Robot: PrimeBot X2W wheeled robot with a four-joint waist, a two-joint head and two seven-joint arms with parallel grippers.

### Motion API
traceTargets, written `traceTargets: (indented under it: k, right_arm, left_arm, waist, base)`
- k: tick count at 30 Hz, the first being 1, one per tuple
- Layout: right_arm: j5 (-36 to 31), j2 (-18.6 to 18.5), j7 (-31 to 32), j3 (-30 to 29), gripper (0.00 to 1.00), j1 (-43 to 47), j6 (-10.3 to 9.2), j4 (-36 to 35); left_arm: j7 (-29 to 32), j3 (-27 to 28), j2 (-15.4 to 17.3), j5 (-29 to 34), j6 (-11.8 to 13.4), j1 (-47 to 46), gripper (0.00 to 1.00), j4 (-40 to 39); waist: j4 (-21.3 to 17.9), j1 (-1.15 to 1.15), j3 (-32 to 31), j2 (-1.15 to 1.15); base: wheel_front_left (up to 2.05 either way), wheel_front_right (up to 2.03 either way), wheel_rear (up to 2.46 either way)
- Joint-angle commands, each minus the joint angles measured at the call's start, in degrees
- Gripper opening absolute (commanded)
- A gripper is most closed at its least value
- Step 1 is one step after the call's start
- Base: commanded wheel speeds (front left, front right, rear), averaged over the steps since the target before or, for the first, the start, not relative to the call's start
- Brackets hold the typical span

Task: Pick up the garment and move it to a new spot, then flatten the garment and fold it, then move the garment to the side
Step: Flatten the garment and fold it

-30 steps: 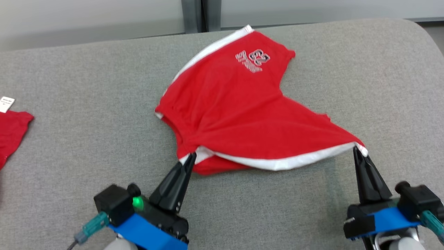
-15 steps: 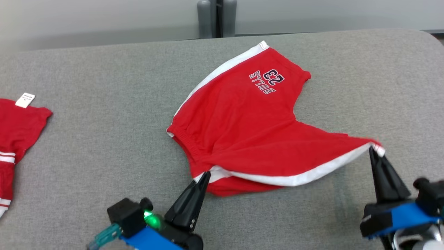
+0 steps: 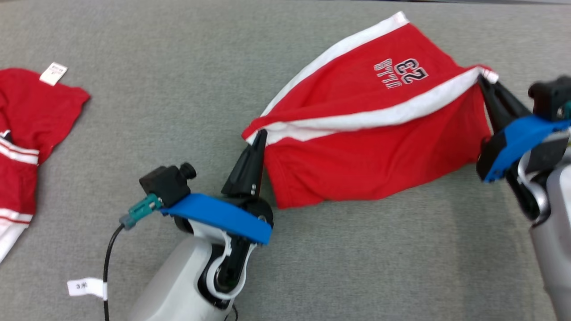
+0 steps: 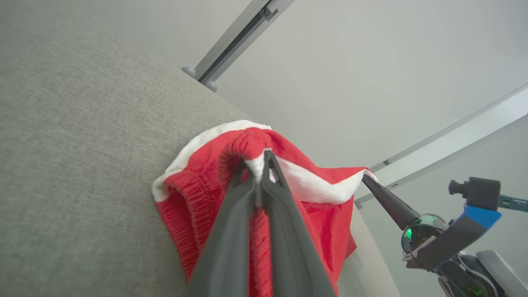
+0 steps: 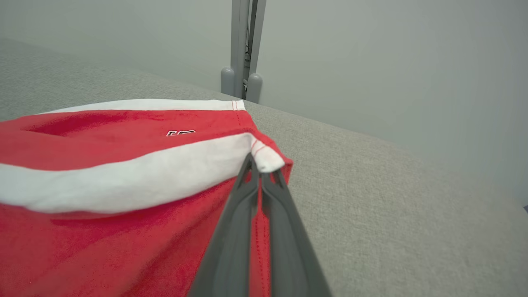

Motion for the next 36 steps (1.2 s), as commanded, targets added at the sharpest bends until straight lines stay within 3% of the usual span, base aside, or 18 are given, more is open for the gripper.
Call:
traceTargets:
  k: [1,6,12,13,14,15,17,23,26,33,36]
  right_arm:
    - [0.44,-0.94,0.51,0.28,0.00,-2.85,0.01,1.48]
    - [1.91,-2.44,2.75,0.88,0.00,-11.78,0.01,8.92]
    - [1.79,-2.29,3.93,0.47,0.00,-19.31,0.01,17.34]
    - [1.42,-2.29,3.52,0.45,0.14,-20.25,0.01,18.57]
    - [0.84,-2.16,2.75,-0.03,0.70,-21.98,0.01,20.89]
    - [0.51,-1.82,2.05,-0.33,1.00,-22.76,0.01,21.97]
    - [-0.64,-1.43,0.30,-0.63,1.00,-24.20,0.01,23.76]
    - [-1.85,-0.07,-4.13,-0.30,1.00,-26.10,0.01,27.40]
    - [-1.54,-0.26,-6.04,0.79,1.00,-26.21,0.01,28.96]
    - [-0.01,-3.52,-6.37,3.66,1.00,-23.74,0.01,31.87]
    - [2.38,-4.93,-2.78,5.00,1.00,-22.24,0.01,33.73]
  left_arm:
    - [-0.50,0.97,-0.68,-0.78,-0.39,-1.96,0.00,1.30]
    - [-1.38,1.54,-2.93,-4.08,-0.84,-7.42,0.00,7.17]
    - [-1.78,-2.04,-3.50,-7.34,-1.38,-12.69,0.00,13.05]
    - [-1.92,-3.10,-3.54,-8.26,-1.38,-13.37,0.00,13.42]
    - [-2.43,-4.93,-3.59,-10.47,-1.13,-14.72,0.06,14.08]
    - [-2.75,-5.71,-3.61,-11.09,-0.96,-15.27,0.33,14.40]
    - [-3.22,-7.21,-3.62,-12.45,-0.49,-16.14,1.00,14.67]
    - [-3.80,-10.11,-3.69,-14.09,-0.47,-15.98,1.00,14.99]
    - [-4.04,-10.15,-3.40,-11.73,-0.70,-14.72,1.00,15.43]
    - [-4.25,-3.11,0.27,-0.06,0.11,-9.11,1.00,10.74]
    - [-4.28,1.61,2.45,7.38,1.59,-4.98,1.00,6.49]
  waist:
    - [2.36,-0.01,2.10,0.00]
    - [4.90,-0.01,3.93,0.00]
    - [7.16,-0.01,5.41,0.00]
    - [7.47,-0.01,5.50,0.00]
    - [7.95,-0.01,5.66,0.00]
    - [8.11,-0.01,5.72,0.00]
    - [8.38,-0.01,5.83,0.00]
    - [8.49,-0.01,5.77,0.00]
    - [8.20,-0.01,5.57,0.00]
    - [7.33,-0.01,3.79,0.00]
    - [7.13,-0.01,2.66,0.00]
  base:
    - [0.00,0.00,0.00]
    - [0.00,0.00,0.00]
    - [0.00,0.00,0.00]
    - [0.00,0.00,0.00]
    - [0.00,0.00,0.00]
    - [0.00,0.00,0.00]
    - [0.00,0.00,0.00]
    - [0.00,0.00,0.00]
    - [0.00,0.00,0.00]
    - [0.00,0.00,0.00]
    - [0.00,0.00,0.00]
